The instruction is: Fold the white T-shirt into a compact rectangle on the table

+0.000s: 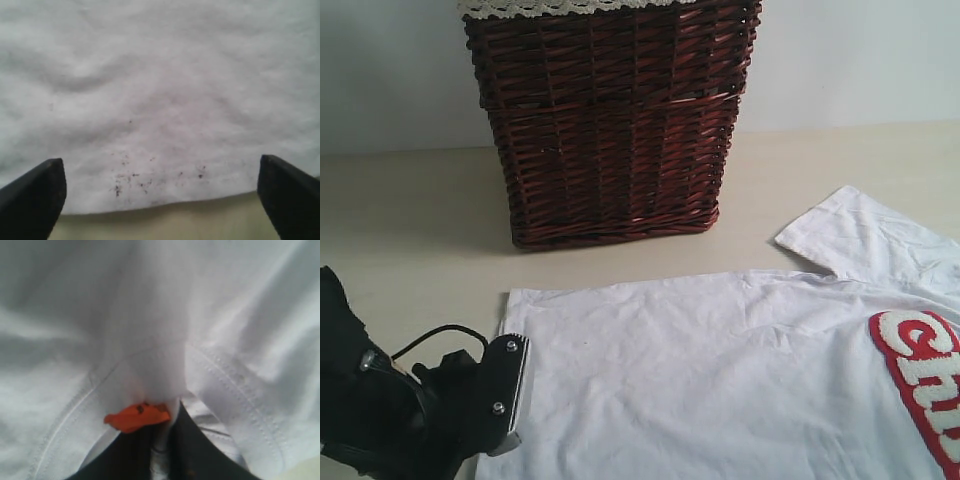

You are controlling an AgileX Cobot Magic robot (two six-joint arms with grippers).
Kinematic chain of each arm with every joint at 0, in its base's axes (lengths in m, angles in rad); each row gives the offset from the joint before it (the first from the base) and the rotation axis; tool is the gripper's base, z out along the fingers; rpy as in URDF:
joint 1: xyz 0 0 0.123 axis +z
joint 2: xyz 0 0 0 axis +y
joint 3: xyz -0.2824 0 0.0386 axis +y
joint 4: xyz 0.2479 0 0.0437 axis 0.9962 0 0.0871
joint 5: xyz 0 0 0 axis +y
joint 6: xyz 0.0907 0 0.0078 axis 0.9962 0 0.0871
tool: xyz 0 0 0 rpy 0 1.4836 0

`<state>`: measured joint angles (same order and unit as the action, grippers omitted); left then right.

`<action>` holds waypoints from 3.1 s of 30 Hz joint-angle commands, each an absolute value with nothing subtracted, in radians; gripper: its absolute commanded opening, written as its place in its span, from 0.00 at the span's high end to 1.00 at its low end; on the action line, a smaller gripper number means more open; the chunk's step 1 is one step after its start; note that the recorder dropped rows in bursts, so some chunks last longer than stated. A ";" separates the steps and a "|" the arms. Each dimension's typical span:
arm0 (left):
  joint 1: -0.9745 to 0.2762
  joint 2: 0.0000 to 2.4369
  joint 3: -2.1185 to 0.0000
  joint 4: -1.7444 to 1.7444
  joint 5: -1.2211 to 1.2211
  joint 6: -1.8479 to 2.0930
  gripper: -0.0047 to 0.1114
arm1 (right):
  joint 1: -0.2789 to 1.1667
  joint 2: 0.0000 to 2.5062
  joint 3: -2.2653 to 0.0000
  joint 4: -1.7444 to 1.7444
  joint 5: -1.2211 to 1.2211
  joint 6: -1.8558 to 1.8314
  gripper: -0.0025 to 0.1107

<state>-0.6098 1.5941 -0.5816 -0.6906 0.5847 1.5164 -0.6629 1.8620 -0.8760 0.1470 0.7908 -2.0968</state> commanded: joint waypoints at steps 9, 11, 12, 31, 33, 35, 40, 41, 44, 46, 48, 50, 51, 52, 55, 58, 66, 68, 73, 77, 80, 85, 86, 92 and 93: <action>-0.667 1.659 -0.579 -0.654 0.484 1.520 0.06 | -0.664 1.901 -0.854 0.132 0.842 -2.115 0.98; -0.667 1.670 -0.579 -0.646 0.457 1.522 0.06 | -0.664 1.901 -0.854 0.132 0.842 -2.115 0.98; -0.667 1.674 -0.579 -0.641 0.449 1.522 0.06 | -0.664 1.901 -0.854 0.132 0.842 -2.115 0.98; -0.719 1.702 -0.579 -0.638 0.433 1.392 0.87 | -0.664 1.901 -0.854 0.132 0.842 -2.115 0.98; -0.719 1.702 -0.579 -0.638 0.433 1.355 0.96 | -0.664 1.901 -0.854 0.132 0.842 -2.115 0.98; -0.719 1.702 -0.579 -0.638 0.435 1.316 0.96 | -0.664 1.901 -0.854 0.132 0.842 -2.115 0.98; -0.719 1.702 -0.579 -0.638 0.466 1.267 0.96 | -0.664 1.901 -0.854 0.132 0.842 -2.115 0.98; -0.719 1.702 -0.579 -0.633 0.471 1.267 0.96 | -0.664 1.901 -0.854 0.132 0.842 -2.115 0.98; -0.719 1.702 -0.579 -0.621 0.482 1.267 0.96 | -0.664 1.901 -0.854 0.132 0.842 -2.115 0.98; -0.719 1.702 -0.579 -0.604 0.482 1.267 0.96 | -0.664 1.901 -0.854 0.132 0.842 -2.115 0.98; -0.719 1.702 -0.579 -0.590 0.482 1.267 0.96 | -0.664 1.901 -0.854 0.132 0.842 -2.115 0.98; -0.719 1.702 -0.579 -0.579 0.482 1.267 0.96 | -0.664 1.901 -0.854 0.132 0.842 -2.115 0.98; -0.719 1.702 -0.579 -0.579 0.482 1.267 0.96 | -0.664 1.901 -0.854 0.132 0.842 -2.115 0.98; -0.719 1.702 -0.579 -0.571 0.482 1.267 0.96 | -0.664 1.901 -0.854 0.132 0.842 -2.115 0.98; -0.719 1.702 -0.579 -0.554 0.489 1.267 0.96 | -0.664 1.901 -0.854 0.132 0.842 -2.115 0.98; -0.719 1.702 -0.582 -0.552 0.489 1.267 0.96 | -0.664 1.901 -0.854 0.132 0.828 -2.115 0.98; -0.719 1.702 -0.582 -0.540 0.493 1.267 0.96 | -0.664 1.901 -0.854 0.186 0.816 -2.115 0.98; -0.719 1.702 -0.582 -0.533 0.492 1.267 0.96 | -0.664 1.901 -0.854 0.206 0.816 -2.096 0.98; -0.719 1.702 -0.582 -0.533 0.492 1.267 0.96 | -0.664 1.901 -0.854 0.204 0.831 -2.028 0.98; -0.719 1.702 -0.582 -0.527 0.492 1.267 0.96 | -0.664 1.901 -0.854 0.242 0.826 -2.031 0.98; -0.719 1.702 -0.582 -0.525 0.492 1.267 0.96 | -0.664 1.901 -0.854 0.254 0.813 -2.031 0.98; -0.719 1.702 -0.582 -0.520 0.492 1.267 0.96 | -0.664 1.901 -0.854 0.254 0.816 -1.972 0.98; -0.719 1.702 -0.582 -0.519 0.489 1.267 0.96 | -0.664 1.901 -0.854 0.254 0.816 -1.960 0.98; -0.717 1.702 -0.582 -0.462 0.482 1.231 0.96 | -0.664 1.898 -0.854 0.256 0.801 -1.968 0.98; -0.717 1.698 -0.582 -0.426 0.471 1.206 0.96 | -0.664 1.893 -0.854 0.256 0.801 -1.960 0.98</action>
